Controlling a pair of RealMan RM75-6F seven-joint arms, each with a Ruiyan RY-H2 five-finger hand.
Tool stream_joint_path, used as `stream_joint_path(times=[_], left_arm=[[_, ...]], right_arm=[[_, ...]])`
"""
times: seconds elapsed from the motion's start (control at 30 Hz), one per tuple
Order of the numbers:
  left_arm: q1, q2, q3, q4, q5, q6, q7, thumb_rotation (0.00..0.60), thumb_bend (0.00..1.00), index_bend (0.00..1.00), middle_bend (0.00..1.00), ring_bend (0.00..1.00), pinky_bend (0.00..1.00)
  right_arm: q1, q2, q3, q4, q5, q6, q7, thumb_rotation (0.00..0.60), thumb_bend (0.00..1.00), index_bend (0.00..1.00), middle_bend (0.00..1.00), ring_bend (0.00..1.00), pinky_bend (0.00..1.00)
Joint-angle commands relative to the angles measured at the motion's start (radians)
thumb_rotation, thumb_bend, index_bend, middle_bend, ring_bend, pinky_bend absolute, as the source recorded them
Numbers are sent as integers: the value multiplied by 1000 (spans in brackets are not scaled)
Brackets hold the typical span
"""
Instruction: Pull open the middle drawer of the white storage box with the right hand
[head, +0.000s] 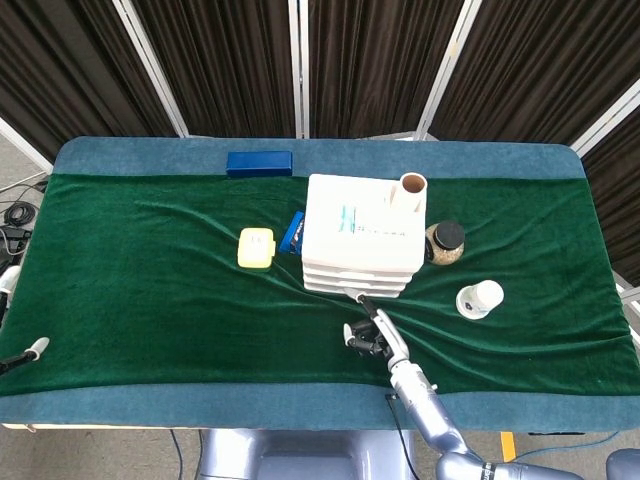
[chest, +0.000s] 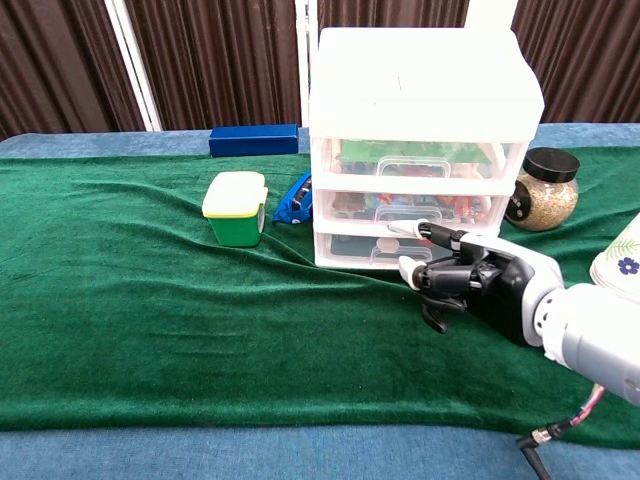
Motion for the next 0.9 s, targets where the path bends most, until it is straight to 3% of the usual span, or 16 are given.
stream_joint_path(times=[0.03,0.9], left_arm=[[0,0,-1,1,-1,-1,-1,600,130,0,0,0,0],[-1,11,3,1,3,-9,-30,600,129,0,0,0,0]], right_arm=[[3,-6,3,8,5,-7,-1,600,515,124,900,920,794],[27,-96,60,96,26,-7,-26,600,515,107,900,918,792]])
